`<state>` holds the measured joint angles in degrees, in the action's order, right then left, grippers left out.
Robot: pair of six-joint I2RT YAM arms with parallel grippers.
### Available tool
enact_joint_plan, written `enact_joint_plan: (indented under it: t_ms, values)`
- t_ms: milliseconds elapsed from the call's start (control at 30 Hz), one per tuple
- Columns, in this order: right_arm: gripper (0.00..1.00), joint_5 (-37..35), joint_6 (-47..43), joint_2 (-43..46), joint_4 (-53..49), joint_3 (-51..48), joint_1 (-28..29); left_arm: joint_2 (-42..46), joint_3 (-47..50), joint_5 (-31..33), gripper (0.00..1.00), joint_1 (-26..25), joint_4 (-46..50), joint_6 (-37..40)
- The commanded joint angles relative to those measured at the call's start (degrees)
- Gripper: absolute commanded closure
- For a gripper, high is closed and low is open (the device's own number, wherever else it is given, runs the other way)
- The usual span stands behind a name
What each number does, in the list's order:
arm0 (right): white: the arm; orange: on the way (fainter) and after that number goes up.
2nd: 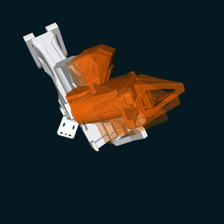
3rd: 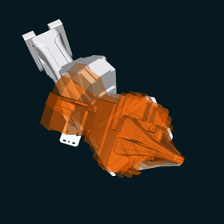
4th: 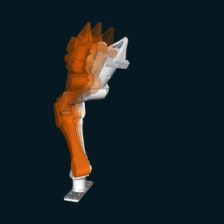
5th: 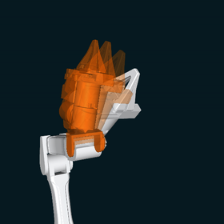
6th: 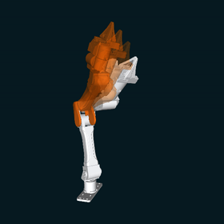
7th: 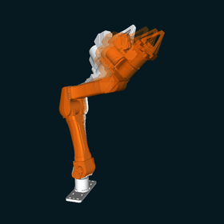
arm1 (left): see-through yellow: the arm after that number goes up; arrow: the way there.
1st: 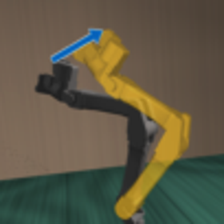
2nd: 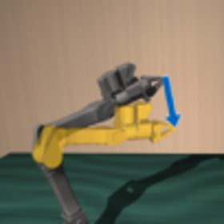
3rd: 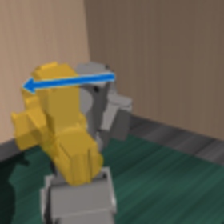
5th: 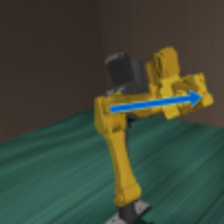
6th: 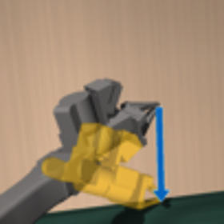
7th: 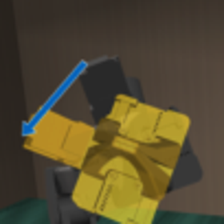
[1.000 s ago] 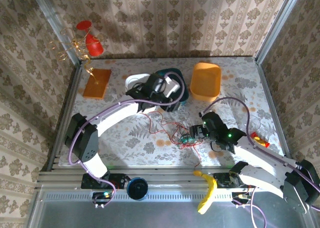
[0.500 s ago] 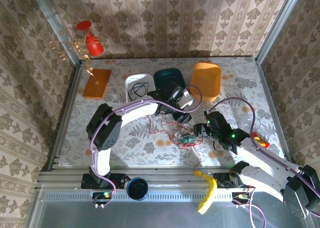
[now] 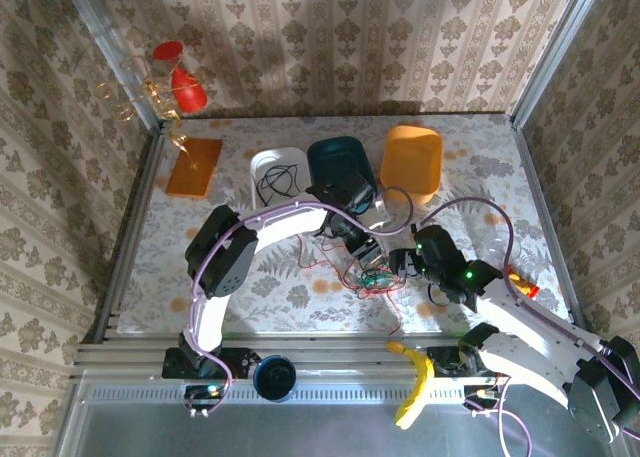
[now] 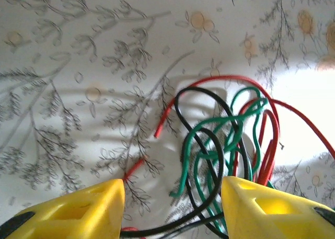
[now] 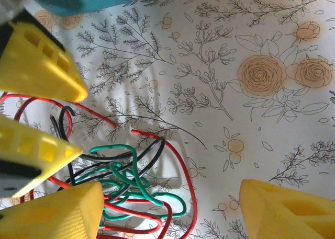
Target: Untangle the cables
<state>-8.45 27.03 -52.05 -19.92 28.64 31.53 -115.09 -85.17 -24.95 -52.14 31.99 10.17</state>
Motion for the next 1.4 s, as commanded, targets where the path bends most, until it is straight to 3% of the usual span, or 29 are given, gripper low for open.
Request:
enact_joint_plan:
  t_ms: [0, 533, 900, 1100, 1200, 1367]
  values:
    - [0.3, -1.01, 0.48, 0.64, -1.18, -0.96, -0.32, 3.34, 2.84, -1.93, 0.48, -0.51, 2.64, 1.96]
    - [0.3, -0.52, 0.26, 0.96, -0.95, -1.05, -0.42, 0.45, 1.24, 3.96, 0.64, -1.2, -1.39, 1.83]
    - [0.3, -0.25, 0.13, 0.87, -0.82, -1.05, -0.48, -2.93, -1.1, 7.1, 0.66, -3.82, -0.44, 4.06]
    - [0.3, 0.36, -0.48, 1.16, -0.41, -1.24, -0.5, -1.57, -0.94, 9.5, 1.0, -3.67, -1.51, 3.18]
    - [0.3, 2.93, -2.07, 0.24, 0.75, -1.17, -0.26, 1.79, -0.16, 8.67, 1.0, -2.28, -5.03, 0.18]
    - [0.3, 4.25, -4.4, -4.83, 1.71, 1.24, 2.82, 7.44, -0.77, 2.12, 1.0, 1.42, -11.08, -7.37]
